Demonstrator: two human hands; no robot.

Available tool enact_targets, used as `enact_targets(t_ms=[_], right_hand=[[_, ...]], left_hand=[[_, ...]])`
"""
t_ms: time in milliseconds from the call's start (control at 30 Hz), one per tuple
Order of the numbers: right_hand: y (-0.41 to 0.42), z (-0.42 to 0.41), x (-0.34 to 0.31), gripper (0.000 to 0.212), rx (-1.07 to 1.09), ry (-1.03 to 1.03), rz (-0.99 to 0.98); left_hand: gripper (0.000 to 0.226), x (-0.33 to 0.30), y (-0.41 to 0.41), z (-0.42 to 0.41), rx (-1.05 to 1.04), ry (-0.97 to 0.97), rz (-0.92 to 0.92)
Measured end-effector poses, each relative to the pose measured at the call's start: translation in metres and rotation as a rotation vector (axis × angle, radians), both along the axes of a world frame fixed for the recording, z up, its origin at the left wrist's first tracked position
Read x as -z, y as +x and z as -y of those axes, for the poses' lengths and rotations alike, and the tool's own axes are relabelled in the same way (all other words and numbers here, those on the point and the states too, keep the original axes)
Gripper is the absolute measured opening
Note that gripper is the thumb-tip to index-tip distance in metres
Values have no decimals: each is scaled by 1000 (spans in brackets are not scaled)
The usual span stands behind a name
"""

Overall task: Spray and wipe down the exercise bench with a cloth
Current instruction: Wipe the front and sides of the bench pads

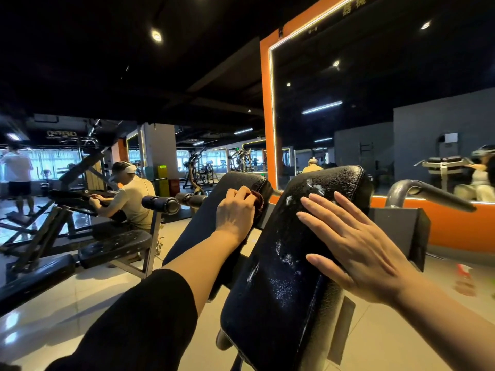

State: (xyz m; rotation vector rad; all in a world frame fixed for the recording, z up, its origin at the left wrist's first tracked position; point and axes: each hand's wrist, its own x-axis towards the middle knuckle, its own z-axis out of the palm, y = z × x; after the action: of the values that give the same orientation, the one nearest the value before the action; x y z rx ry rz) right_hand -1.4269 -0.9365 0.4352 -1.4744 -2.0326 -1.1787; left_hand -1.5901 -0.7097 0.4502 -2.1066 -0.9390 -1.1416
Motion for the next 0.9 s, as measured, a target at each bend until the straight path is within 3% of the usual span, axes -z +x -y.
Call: enact_targets(t_ms=[100, 267, 433, 567, 800, 900], right_hand=[[2, 0, -1, 69, -6, 1, -13], [1, -1, 1, 69, -10, 5, 2], [0, -2, 2, 69, -13, 37, 28], [-1, -2, 2, 69, -22, 53, 25], [-1, -2, 2, 69, -28, 59, 16], [-3, 0, 4, 70, -26, 56, 20]], left_hand=[[5, 8, -2, 3, -5, -1, -59], [17, 24, -24, 15, 66, -19, -147], [30, -5, -20, 8, 141, 30, 33], [31, -15, 4, 4, 125, -21, 0], [25, 20, -20, 8, 156, 55, -114], [22, 22, -26, 13, 163, 16, -43]])
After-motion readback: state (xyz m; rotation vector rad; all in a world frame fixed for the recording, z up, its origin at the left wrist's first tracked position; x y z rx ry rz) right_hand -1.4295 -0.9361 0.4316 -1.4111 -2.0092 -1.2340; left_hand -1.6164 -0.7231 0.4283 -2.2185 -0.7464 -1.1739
